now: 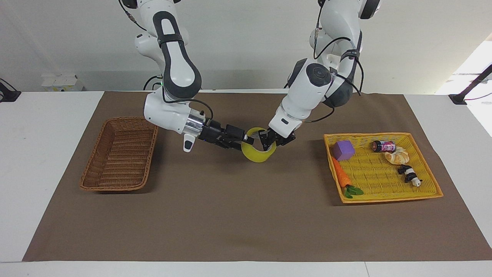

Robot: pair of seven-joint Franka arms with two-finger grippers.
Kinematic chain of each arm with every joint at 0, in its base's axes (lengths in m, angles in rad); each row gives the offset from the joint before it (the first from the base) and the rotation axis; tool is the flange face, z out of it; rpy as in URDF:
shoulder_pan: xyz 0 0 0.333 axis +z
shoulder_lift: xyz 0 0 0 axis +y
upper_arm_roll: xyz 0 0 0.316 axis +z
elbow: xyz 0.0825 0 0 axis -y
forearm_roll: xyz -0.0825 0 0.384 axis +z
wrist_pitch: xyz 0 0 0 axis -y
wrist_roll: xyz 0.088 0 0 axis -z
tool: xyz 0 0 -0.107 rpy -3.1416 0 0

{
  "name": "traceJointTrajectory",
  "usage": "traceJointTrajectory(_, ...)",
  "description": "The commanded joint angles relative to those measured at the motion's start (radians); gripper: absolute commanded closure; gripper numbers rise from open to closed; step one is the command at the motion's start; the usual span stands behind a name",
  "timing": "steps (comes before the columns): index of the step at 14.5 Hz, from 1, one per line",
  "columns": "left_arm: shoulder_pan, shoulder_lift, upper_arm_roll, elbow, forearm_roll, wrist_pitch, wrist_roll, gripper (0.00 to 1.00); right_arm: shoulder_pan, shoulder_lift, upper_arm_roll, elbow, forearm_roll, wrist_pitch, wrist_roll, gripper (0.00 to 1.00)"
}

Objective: Move tape to another basket
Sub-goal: 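Carry the tape toward the center while the right gripper reaches toward it, then grasp the tape with the right gripper while the left gripper releases it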

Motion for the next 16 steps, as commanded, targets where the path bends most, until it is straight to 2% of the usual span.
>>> traceJointTrajectory(1, -0.013, -0.038, 0.013, -0.038, -0.019, 0.019, -0.003, 1.0, -0.002, -0.007, 0.001, -0.014, 0.013, -0.001, -0.039, 0.58)
traceJointTrajectory(4, -0.014, -0.038, 0.013, -0.039, -0.019, 0.021, -0.004, 1.0, 0.005, -0.009, 0.001, -0.014, 0.012, -0.006, -0.041, 0.92)
traceJointTrajectory(5, -0.014, -0.038, 0.013, -0.038, -0.019, 0.019, -0.004, 1.0, 0.004, -0.007, 0.001, -0.012, 0.01, -0.009, -0.042, 1.0)
traceJointTrajectory(7, -0.014, -0.038, 0.013, -0.039, -0.019, 0.021, -0.004, 1.0, -0.001, -0.007, 0.001, -0.009, 0.0, -0.018, -0.054, 1.0)
traceJointTrajectory(8, -0.014, -0.038, 0.013, -0.036, -0.019, 0.016, -0.004, 0.95, -0.005, -0.007, 0.001, -0.011, -0.013, -0.033, -0.059, 1.0)
traceJointTrajectory(9, -0.014, -0.038, 0.013, -0.025, -0.019, 0.001, -0.006, 0.74, -0.01, -0.009, -0.001, -0.009, -0.025, -0.049, -0.061, 1.0)
traceJointTrajectory(10, -0.014, -0.038, 0.014, -0.009, -0.019, -0.022, -0.01, 0.25, -0.016, -0.009, -0.001, -0.009, -0.034, -0.059, -0.061, 1.0)
traceJointTrajectory(11, -0.008, -0.04, 0.017, 0.014, -0.009, -0.068, -0.009, 0.01, -0.022, -0.012, -0.002, -0.008, -0.046, -0.061, -0.059, 1.0)
traceJointTrajectory(13, 0.013, -0.049, 0.029, 0.091, -0.007, -0.203, 0.002, 0.0, -0.031, -0.012, -0.002, -0.005, -0.068, -0.078, -0.059, 1.0)
traceJointTrajectory(15, 0.082, -0.073, 0.049, 0.156, -0.005, -0.312, 0.014, 0.0, -0.05, -0.012, -0.005, -0.005, -0.083, -0.099, -0.061, 1.0)
traceJointTrajectory(16, 0.125, -0.102, 0.052, 0.162, -0.005, -0.352, 0.046, 0.0, -0.089, -0.012, -0.005, 0.001, -0.132, -0.128, -0.061, 1.0)
